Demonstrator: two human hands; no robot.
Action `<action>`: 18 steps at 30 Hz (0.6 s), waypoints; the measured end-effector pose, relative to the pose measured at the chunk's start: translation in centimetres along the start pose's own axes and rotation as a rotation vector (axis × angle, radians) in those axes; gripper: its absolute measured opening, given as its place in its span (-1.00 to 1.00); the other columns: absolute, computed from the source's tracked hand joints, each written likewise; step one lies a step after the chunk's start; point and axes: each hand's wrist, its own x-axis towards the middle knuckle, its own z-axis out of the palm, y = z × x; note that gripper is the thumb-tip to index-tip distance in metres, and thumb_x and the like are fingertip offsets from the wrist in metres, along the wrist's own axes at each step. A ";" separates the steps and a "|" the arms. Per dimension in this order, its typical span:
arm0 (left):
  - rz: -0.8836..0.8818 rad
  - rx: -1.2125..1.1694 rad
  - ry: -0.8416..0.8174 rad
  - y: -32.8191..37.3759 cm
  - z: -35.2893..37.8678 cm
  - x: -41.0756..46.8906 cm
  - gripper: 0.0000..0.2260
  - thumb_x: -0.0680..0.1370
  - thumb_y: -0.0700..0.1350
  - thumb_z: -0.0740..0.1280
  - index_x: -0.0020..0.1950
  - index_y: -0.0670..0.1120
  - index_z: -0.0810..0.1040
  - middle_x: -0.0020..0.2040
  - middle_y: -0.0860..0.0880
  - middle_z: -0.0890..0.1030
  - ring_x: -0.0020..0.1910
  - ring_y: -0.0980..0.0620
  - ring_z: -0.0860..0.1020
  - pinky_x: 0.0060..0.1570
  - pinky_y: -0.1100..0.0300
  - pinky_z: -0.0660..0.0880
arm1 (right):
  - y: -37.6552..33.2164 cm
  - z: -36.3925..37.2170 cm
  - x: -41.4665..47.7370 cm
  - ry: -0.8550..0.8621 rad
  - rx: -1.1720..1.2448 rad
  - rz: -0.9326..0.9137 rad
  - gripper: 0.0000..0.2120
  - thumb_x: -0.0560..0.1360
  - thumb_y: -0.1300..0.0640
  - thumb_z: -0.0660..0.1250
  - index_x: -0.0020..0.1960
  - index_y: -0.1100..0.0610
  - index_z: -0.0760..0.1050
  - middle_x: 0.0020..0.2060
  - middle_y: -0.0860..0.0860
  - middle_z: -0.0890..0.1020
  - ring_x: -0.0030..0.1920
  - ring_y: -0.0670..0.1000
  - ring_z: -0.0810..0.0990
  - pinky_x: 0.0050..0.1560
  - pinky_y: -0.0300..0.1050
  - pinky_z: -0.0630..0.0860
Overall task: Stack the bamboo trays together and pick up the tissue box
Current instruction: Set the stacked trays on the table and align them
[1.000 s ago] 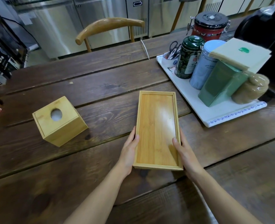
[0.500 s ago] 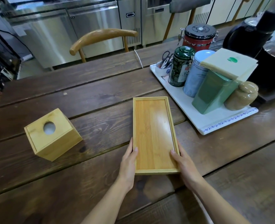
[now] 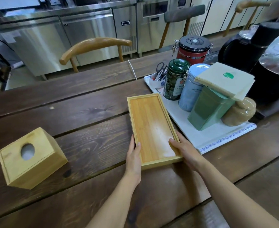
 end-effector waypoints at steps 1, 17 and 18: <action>-0.001 0.002 0.009 0.1 0.2 0.2 -0.59 0.62 -0.06 0.14 0.47 0.17 0.26 0.44 0.07 0.39 0.41 0.01 0.33 0.44 -0.10 0.21 | -0.3 -0.1 0.4 0.002 -0.011 0.001 -0.51 0.58 0.22 0.17 0.48 0.06 0.17 0.24 -0.07 0.46 -0.03 -0.30 0.49 -0.21 -0.53 0.47; 0.024 -0.035 0.040 2.3 2.8 3.3 -0.58 0.64 -0.09 0.10 0.49 0.18 0.19 0.45 0.00 0.37 0.39 -0.05 0.37 0.38 -0.16 0.30 | -3.6 -1.4 2.8 0.086 -0.212 -0.093 -0.54 0.55 0.33 0.17 0.42 0.07 0.29 0.16 -0.18 0.40 0.14 -0.15 0.39 -0.14 -0.55 0.37; 0.021 -0.042 0.042 2.3 2.9 3.2 -0.57 0.64 -0.10 0.10 0.49 0.18 0.19 0.45 0.00 0.37 0.39 -0.05 0.37 0.38 -0.16 0.30 | -3.6 -1.4 2.9 0.102 -0.216 -0.099 -0.53 0.54 0.35 0.15 0.42 0.09 0.29 0.14 -0.17 0.41 0.13 -0.14 0.39 -0.16 -0.57 0.37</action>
